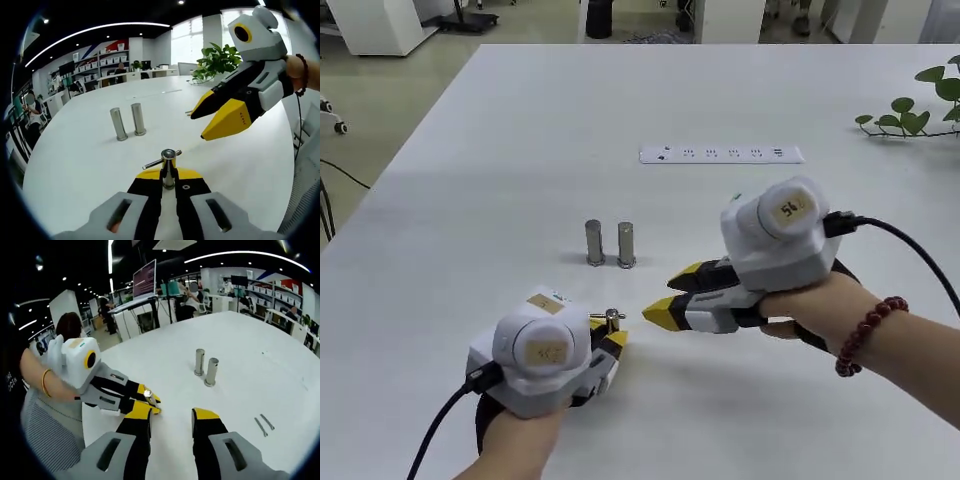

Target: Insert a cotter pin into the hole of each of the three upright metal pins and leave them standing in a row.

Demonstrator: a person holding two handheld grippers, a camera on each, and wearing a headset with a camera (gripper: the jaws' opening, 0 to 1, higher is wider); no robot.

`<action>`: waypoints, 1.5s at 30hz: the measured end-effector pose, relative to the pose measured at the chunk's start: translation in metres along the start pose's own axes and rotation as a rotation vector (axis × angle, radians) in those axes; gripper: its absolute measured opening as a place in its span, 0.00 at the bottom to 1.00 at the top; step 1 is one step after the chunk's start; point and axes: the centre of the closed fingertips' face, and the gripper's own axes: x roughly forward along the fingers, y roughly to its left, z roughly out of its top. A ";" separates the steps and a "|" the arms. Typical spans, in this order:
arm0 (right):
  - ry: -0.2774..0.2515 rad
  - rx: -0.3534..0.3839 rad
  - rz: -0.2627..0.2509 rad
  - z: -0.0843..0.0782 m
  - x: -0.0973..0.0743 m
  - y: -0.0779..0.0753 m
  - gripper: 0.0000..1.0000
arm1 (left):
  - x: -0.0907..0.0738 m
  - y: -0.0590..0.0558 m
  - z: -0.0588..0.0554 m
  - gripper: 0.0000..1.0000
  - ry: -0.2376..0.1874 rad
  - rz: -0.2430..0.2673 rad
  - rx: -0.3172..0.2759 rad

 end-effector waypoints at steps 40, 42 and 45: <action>-0.023 0.062 -0.083 -0.020 -0.032 -0.013 0.37 | 0.028 0.038 0.016 0.06 -0.003 0.016 -0.019; -0.021 0.065 -0.081 -0.021 -0.031 -0.013 0.37 | 0.027 0.037 0.016 0.06 -0.003 0.017 -0.014; -0.020 0.071 -0.082 -0.022 -0.031 -0.013 0.36 | 0.027 0.037 0.016 0.06 -0.006 0.027 0.001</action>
